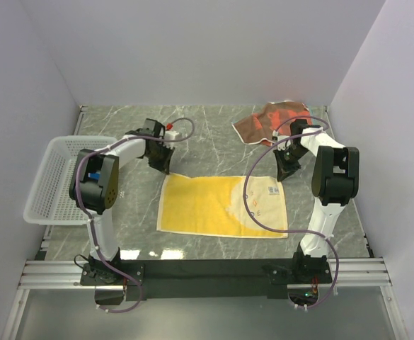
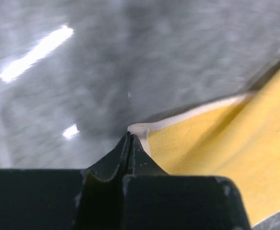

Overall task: Roll the towels
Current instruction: Flatten the towel

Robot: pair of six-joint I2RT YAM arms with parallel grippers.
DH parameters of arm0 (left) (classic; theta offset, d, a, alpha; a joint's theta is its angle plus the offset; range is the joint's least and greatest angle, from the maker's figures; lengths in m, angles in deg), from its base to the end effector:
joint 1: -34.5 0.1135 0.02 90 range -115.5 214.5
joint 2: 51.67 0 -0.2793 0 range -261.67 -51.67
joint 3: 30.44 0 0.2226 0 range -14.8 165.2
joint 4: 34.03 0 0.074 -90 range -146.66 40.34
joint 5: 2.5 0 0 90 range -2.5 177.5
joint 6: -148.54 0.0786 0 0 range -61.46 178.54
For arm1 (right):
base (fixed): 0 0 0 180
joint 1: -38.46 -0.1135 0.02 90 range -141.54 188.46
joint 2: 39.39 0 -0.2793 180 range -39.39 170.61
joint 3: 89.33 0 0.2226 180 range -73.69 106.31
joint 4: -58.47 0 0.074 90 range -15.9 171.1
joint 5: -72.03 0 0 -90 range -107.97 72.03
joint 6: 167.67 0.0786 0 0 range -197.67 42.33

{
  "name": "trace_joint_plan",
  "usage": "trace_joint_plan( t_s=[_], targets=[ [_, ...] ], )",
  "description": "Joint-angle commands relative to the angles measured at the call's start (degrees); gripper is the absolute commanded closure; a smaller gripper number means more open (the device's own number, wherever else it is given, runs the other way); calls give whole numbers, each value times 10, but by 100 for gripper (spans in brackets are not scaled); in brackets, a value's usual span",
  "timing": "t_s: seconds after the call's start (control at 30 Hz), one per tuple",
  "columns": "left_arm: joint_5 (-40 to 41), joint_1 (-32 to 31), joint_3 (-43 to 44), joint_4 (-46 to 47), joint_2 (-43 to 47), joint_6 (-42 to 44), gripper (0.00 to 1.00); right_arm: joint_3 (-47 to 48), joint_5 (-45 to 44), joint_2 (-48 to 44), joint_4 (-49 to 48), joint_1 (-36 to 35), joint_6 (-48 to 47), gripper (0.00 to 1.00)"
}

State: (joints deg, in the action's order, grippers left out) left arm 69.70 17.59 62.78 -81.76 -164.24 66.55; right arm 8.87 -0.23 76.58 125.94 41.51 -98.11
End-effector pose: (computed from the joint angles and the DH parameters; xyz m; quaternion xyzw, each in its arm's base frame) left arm 0.3711 -0.1379 0.1606 0.2389 0.9388 -0.1664 0.1839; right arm 0.3674 0.0044 0.1483 -0.1556 0.9749 0.1425 0.0715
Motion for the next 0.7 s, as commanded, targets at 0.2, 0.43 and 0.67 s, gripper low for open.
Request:
trace_joint_plan(
  t_s=[0.2, 0.43, 0.67],
  targets=[
    [29, 64, 42, 17, 10, 14, 100, 79, 20, 38, -37, -4, 31, 100],
    [13, 72, 85, 5, -12, 9, 99, 156, 26, 86, -18, -12, 63, 92],
    [-89, 74, -9, -46, 146, 123, 45, 105, -1, -13, 8, 16, 28, 58]
  ],
)
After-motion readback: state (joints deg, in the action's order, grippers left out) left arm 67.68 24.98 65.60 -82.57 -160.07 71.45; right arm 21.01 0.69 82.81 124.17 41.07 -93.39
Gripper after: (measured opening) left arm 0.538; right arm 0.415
